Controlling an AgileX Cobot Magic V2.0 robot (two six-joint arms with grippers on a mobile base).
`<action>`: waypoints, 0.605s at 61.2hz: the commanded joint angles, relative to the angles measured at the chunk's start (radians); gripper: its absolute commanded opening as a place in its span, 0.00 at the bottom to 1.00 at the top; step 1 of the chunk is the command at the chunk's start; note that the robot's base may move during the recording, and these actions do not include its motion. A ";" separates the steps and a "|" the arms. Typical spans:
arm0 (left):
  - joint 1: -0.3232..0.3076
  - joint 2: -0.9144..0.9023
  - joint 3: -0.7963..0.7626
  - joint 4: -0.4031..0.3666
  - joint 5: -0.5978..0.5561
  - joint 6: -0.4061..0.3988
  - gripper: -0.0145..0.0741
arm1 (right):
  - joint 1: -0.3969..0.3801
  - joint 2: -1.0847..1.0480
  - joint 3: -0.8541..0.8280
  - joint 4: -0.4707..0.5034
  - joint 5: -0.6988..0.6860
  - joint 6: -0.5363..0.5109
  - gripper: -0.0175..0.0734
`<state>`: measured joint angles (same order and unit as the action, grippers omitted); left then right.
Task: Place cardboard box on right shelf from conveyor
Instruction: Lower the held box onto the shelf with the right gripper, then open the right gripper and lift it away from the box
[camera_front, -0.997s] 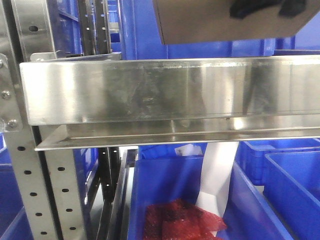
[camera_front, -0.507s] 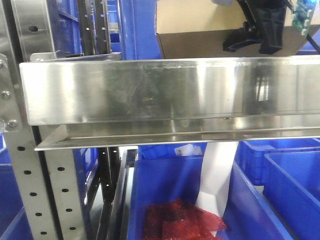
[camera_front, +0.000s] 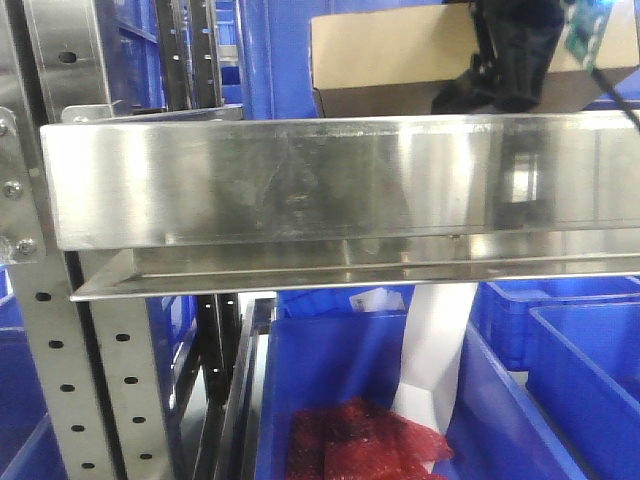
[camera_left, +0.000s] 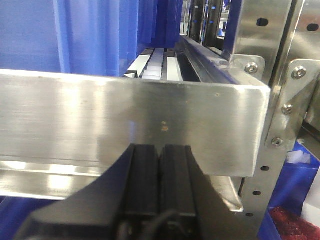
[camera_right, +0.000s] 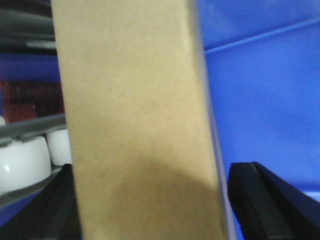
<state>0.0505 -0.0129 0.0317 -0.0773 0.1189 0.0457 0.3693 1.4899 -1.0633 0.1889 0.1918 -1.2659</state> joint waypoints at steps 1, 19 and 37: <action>-0.001 -0.014 0.009 -0.006 -0.085 0.000 0.03 | -0.006 -0.075 -0.030 0.041 -0.051 0.048 0.89; -0.001 -0.014 0.009 -0.006 -0.085 0.000 0.03 | -0.006 -0.154 -0.028 0.069 0.077 0.277 0.89; -0.001 -0.014 0.009 -0.006 -0.085 0.000 0.03 | -0.004 -0.284 0.018 0.065 0.075 0.782 0.89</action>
<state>0.0505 -0.0129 0.0317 -0.0773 0.1189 0.0457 0.3693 1.2934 -1.0400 0.2426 0.3669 -0.6776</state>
